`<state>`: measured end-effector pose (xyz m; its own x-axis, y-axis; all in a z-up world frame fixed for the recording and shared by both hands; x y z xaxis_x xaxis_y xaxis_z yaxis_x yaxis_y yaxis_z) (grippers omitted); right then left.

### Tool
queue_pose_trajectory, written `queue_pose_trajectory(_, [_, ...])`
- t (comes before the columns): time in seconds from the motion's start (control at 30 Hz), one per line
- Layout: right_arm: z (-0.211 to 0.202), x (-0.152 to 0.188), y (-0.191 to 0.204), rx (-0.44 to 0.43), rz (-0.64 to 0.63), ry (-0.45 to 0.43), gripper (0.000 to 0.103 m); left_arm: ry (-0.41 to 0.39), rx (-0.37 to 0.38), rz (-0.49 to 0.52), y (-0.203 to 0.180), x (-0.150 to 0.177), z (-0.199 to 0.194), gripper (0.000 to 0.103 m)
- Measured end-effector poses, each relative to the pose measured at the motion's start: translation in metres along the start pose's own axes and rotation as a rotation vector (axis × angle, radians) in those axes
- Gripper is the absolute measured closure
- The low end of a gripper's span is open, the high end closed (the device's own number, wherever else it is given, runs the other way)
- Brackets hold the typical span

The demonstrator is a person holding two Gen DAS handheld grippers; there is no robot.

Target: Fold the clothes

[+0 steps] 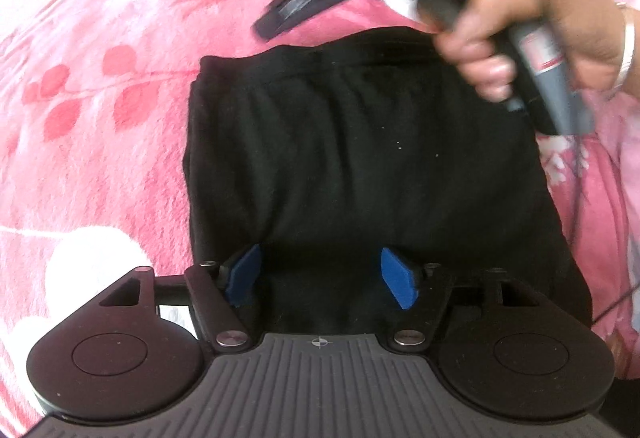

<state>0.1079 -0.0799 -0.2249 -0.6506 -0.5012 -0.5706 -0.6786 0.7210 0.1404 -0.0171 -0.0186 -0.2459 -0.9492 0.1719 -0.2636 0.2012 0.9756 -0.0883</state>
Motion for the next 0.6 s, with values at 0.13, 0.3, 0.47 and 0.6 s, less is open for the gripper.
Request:
queue_pose_trajectory(0.13, [-0.039,0.015,-0.004,-0.032,-0.011,-0.012,0.093,0.006,-0.012,-0.026,0.003,-0.003,0.002,0.032])
queue_pose_trajectory(0.3, [-0.079,0.040,-0.019,-0.079,0.086,0.067,0.093,0.015,-0.036,-0.047,0.007,-0.005,0.003,0.028])
queue_pose_trajectory(0.47, [-0.082,0.084,-0.021,-0.028,0.126,0.187,0.093,0.012,-0.063,-0.061,0.004,-0.006,0.004,0.023])
queue_pose_trajectory(0.6, [-0.084,0.108,-0.032,0.077,0.140,0.228,0.093,0.008,-0.093,-0.070,-0.004,0.006,-0.002,0.019])
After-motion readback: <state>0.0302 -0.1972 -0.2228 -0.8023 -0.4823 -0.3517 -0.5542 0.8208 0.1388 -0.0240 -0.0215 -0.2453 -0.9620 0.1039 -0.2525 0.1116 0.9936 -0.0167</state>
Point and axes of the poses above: each gripper's, at about its wrist camera, not at the fingertips, and z roughly the way its jaws point, y to its left, x to its underside, the point moved 7 cm from there along z, roughly the way its jaws point, and after that the axes turned 6 degrees about y, right-handed, at the moved point
